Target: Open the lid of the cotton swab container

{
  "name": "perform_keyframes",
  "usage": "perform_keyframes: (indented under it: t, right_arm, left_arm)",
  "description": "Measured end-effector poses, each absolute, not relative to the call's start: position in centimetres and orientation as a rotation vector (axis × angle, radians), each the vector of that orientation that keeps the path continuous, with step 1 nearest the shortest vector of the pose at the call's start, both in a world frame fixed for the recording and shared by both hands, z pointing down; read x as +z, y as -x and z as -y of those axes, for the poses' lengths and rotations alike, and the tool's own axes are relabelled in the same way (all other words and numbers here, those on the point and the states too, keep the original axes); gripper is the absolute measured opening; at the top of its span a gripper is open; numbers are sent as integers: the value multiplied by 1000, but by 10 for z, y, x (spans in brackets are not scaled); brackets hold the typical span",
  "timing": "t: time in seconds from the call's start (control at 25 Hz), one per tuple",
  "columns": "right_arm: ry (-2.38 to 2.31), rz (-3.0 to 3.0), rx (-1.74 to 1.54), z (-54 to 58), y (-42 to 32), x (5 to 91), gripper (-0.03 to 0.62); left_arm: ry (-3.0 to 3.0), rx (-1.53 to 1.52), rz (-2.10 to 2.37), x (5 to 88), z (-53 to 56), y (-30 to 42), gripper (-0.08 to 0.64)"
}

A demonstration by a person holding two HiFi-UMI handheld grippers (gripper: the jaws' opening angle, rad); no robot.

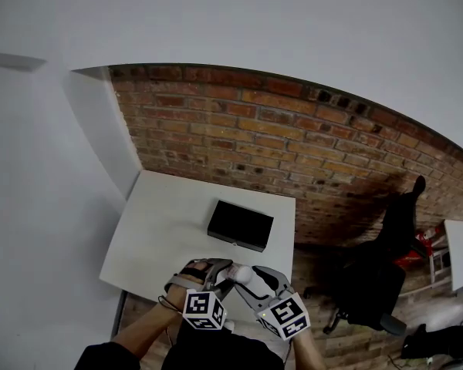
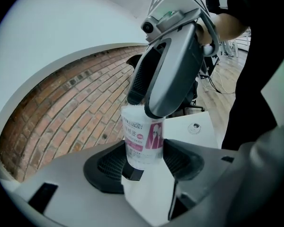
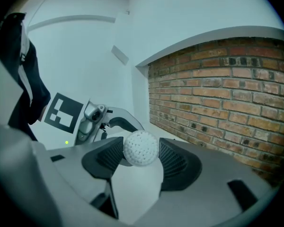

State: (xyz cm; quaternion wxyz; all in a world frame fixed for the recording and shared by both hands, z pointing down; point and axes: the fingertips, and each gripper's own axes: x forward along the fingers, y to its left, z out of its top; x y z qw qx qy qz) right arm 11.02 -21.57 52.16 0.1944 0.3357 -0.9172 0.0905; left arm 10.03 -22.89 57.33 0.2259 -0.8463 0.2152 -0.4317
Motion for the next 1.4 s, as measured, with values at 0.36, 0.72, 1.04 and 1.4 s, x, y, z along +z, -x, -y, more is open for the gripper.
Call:
perform_keyframes:
  t: [0.36, 0.72, 1.04, 1.4]
  right_arm:
    - [-893, 2564, 279, 212, -105, 532, 236]
    - [-934, 2586, 326, 214, -108, 532, 250]
    - [-896, 2600, 361, 213, -105, 532, 250]
    - [-864, 2590, 382, 211, -103, 534, 250]
  left_arm:
    - [2295, -1191, -541, 578, 224, -95, 255]
    - [2289, -1169, -519, 576, 224, -94, 255]
    - [2272, -1132, -477, 572, 223, -93, 255]
    - [2304, -1100, -462, 574, 220, -92, 253]
